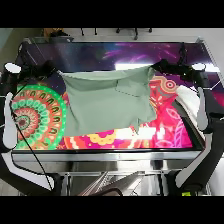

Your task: Fold the shirts.

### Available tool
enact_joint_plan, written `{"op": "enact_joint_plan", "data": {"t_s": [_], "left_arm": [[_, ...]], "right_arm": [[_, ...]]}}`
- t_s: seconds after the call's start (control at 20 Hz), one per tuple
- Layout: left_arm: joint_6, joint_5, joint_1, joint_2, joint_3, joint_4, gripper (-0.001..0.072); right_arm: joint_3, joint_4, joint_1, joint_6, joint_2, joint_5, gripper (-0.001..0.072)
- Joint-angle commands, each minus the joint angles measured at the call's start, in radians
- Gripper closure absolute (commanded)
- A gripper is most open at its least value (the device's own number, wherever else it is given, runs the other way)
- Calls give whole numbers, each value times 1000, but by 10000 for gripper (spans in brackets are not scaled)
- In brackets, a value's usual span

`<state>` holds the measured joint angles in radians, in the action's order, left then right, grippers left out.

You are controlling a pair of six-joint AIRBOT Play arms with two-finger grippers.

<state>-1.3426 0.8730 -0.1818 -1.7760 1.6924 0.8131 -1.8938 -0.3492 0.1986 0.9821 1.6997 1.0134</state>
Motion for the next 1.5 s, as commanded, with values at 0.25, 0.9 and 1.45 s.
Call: {"op": "enact_joint_plan", "data": {"t_s": [0.25,0.9,1.45], "left_arm": [[-29,366,-67,-234,332,-98,55],[109,517,-201,196,-613,110,284],[157,381,-152,187,-766,111,284]], "right_arm": [[-92,8,54,13,70,151,352],[-3,-141,117,182,45,698,494],[224,-208,135,146,-229,724,495]]}}
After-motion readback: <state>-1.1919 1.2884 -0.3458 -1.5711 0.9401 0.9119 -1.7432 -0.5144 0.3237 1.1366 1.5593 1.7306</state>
